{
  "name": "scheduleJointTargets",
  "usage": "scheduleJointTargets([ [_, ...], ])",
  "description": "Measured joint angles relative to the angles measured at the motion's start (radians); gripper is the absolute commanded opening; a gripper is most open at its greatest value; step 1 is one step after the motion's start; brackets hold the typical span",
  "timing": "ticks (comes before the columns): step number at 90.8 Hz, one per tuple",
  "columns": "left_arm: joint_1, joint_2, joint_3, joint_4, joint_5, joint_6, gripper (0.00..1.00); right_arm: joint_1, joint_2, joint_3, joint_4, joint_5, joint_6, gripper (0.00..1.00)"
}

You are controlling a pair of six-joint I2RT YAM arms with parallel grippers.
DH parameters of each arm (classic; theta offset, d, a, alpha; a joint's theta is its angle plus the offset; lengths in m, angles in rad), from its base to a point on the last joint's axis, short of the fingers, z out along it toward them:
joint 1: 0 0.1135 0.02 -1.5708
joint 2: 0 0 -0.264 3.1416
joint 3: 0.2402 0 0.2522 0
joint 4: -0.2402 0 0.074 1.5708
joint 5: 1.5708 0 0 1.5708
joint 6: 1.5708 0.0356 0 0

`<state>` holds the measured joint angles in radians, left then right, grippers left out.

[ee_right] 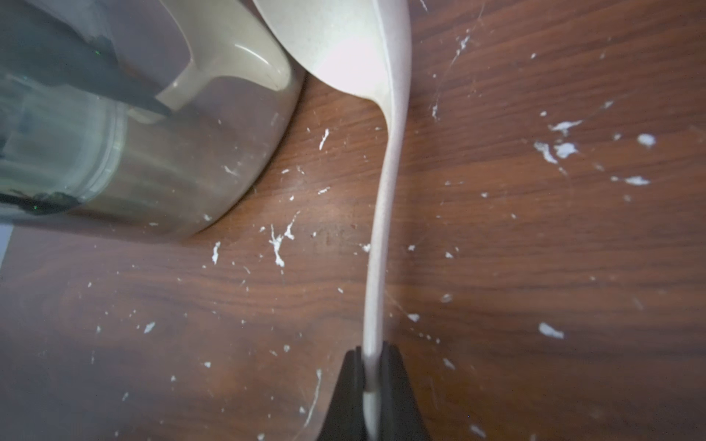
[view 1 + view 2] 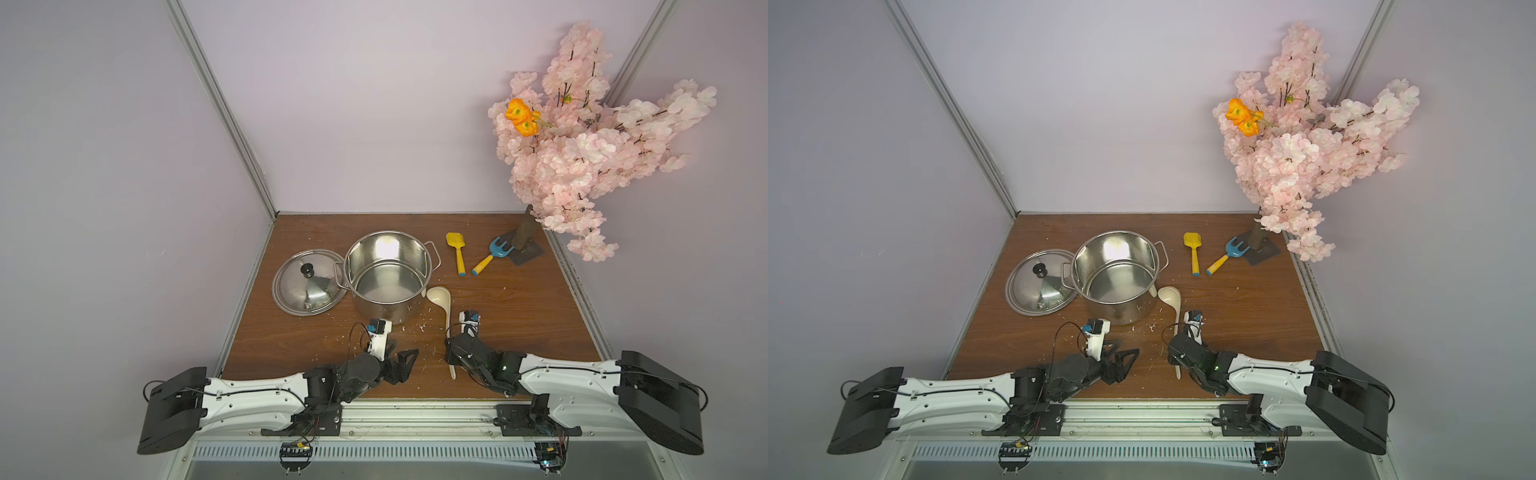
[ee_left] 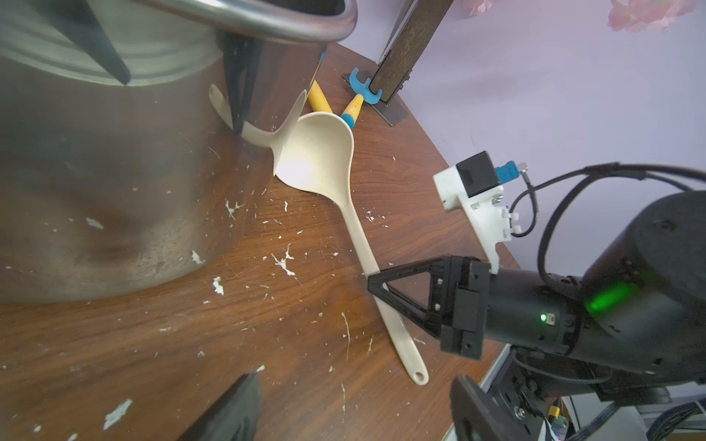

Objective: Stir the soup with a spoon
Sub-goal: Pick up the spoon from the center of the board.

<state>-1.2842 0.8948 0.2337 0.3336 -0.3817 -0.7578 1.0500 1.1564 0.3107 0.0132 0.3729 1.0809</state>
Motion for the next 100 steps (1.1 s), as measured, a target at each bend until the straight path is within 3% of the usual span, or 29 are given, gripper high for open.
scheduleJointTargets([
  [30, 0.000, 0.052, 0.052, -0.010, 0.007, 0.019, 0.81, -0.007, -0.206, -0.070, -0.088, 0.013, -0.012, 0.00],
  [60, 0.000, 0.140, 0.140, 0.026, 0.084, 0.064, 0.86, -0.086, -0.463, -0.016, -0.190, -0.013, -0.116, 0.00],
  [83, 0.012, 0.159, 0.317, 0.022, 0.150, 0.120, 0.90, -0.197, -0.519, 0.167, -0.151, -0.216, -0.293, 0.00],
  [100, 0.126, 0.159, 0.489, -0.028, 0.226, 0.132, 0.90, -0.265, -0.448, 0.280, -0.048, -0.446, -0.399, 0.00],
])
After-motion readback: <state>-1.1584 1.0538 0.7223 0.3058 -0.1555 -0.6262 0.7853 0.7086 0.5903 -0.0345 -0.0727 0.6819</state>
